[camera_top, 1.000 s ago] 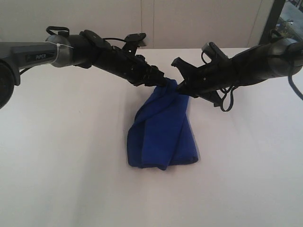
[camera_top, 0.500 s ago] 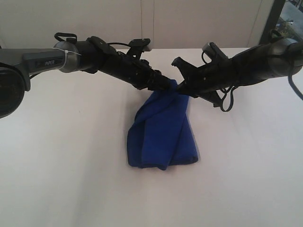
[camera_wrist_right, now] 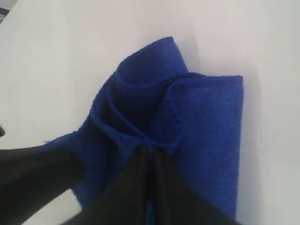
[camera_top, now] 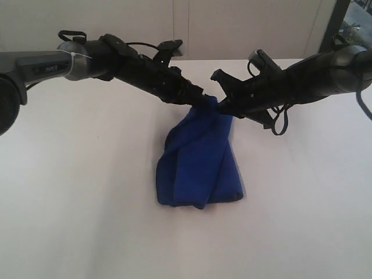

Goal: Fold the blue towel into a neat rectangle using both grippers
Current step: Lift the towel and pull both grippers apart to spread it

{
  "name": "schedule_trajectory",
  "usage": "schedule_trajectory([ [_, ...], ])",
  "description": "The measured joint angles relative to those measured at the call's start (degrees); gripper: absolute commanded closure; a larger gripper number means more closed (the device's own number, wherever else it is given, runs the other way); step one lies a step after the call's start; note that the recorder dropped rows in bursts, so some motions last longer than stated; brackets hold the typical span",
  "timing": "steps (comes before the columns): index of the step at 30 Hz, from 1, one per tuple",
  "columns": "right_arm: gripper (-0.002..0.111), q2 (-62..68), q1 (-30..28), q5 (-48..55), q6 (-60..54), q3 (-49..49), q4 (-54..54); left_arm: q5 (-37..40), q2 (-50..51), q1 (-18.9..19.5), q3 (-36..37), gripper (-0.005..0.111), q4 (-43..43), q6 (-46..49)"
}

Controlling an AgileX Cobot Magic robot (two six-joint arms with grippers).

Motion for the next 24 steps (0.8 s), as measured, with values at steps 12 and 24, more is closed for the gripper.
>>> schedule_trajectory([
  [12, 0.108, -10.3, -0.9, 3.9, 1.9, 0.0, -28.2, 19.4, -6.8, 7.5, 0.0, 0.107, 7.2, 0.8],
  [24, 0.108, -22.9, -0.9, 13.9, 19.1, 0.0, -61.5, 29.7, -16.3, 7.7, 0.0, 0.107, 19.4, -2.5],
])
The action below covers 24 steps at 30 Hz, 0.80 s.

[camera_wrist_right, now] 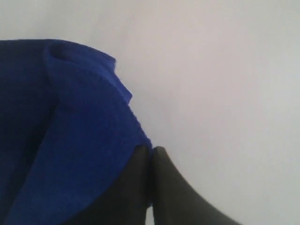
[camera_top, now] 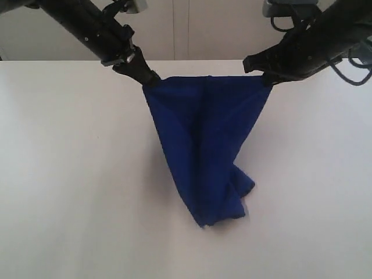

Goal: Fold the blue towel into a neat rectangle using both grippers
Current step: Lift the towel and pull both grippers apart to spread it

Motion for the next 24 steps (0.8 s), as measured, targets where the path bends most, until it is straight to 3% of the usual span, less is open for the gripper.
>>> schedule_trajectory([
  [10, 0.108, -8.4, -0.1, 9.5, 12.9, 0.0, -22.1, 1.0, -12.2, 0.0, 0.0, 0.107, 19.9, -13.4],
  [24, 0.108, -19.2, -0.2, 18.3, 15.8, 0.0, -32.3, 1.1, -23.0, 0.0, 0.0, 0.107, 32.4, -26.0],
])
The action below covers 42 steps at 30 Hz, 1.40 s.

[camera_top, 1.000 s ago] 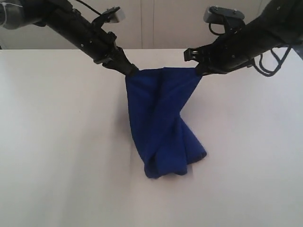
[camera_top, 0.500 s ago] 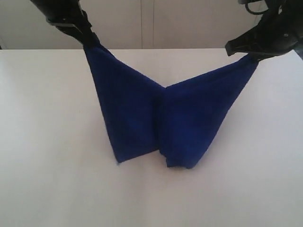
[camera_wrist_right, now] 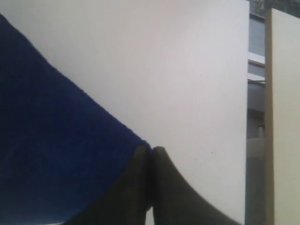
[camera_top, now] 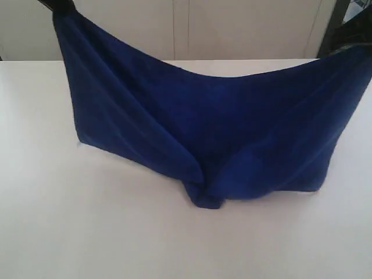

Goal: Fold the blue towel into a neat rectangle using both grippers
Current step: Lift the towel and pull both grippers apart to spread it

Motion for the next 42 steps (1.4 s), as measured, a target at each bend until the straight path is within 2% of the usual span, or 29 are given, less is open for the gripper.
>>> schedule_trajectory([
  [9, 0.108, -9.2, 0.0, 4.3, 0.0, 0.0, -0.5, 0.0, -11.1, 0.0, 2.8, 0.107, 1.9, -4.8],
  [19, 0.108, -18.6, 0.0, 13.1, 0.0, 0.0, -0.5, 0.0, -26.3, 0.0, 17.6, 0.107, 2.9, -9.2],
  [28, 0.108, -23.8, 0.0, 14.2, 0.0, 0.0, -0.4, 0.0, -38.3, 0.0, 29.1, 0.107, 4.0, -14.8],
  [34, 0.108, -17.4, -0.1, 9.6, 0.5, 2.4, -0.5, -2.4, -35.0, 0.0, 37.9, 0.107, 7.8, -18.3],
  [38, 0.108, -8.5, -0.1, 2.0, 2.9, 6.2, -0.8, -11.8, -26.2, 0.0, 43.4, 0.107, 8.1, -19.5],
  [42, 0.108, 1.4, -0.1, -7.6, 9.3, 8.1, -5.7, -25.9, -15.3, 0.0, 45.8, 0.107, 10.1, -20.9],
])
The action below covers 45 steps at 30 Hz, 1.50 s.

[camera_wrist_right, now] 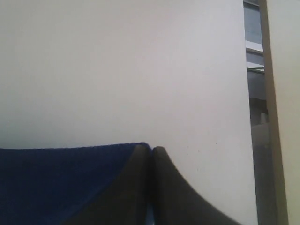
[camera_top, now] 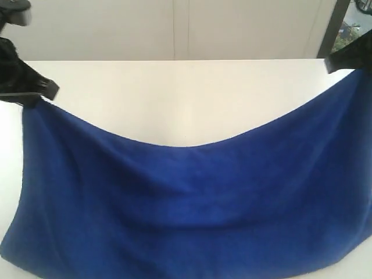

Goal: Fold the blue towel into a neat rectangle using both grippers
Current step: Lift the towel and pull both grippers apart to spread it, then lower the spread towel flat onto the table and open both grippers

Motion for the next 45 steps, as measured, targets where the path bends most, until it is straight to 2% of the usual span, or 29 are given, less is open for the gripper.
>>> schedule_trajectory([
  [4, 0.108, 9.2, 0.0, -7.8, 11.4, 0.4, -10.5, -13.7, 9.8, 0.9, 0.1, 0.107, 2.5, -3.0],
  [7, 0.108, 14.0, 0.0, -11.8, 17.2, 0.4, -15.8, -21.1, 15.3, 3.0, 0.1, 0.107, 3.3, -4.1],
  [16, 0.108, 22.5, -2.5, -20.1, 26.2, 0.4, -21.7, -38.3, 23.5, 6.5, 0.1, 0.107, 3.6, -4.4],
  [21, 0.108, 24.3, -5.6, -24.4, 28.7, 0.4, -23.5, -42.3, 25.8, 9.0, 0.1, 0.107, 3.6, -4.4],
  [34, 0.108, 29.8, -11.6, -34.1, 29.3, 0.4, -24.7, -47.3, 29.2, 9.3, 0.1, 0.107, 3.6, -4.2],
  [45, 0.108, 32.6, -13.0, -43.2, 29.3, 0.4, -24.9, -48.9, 31.3, 12.6, 0.1, 0.107, 3.6, -2.0],
])
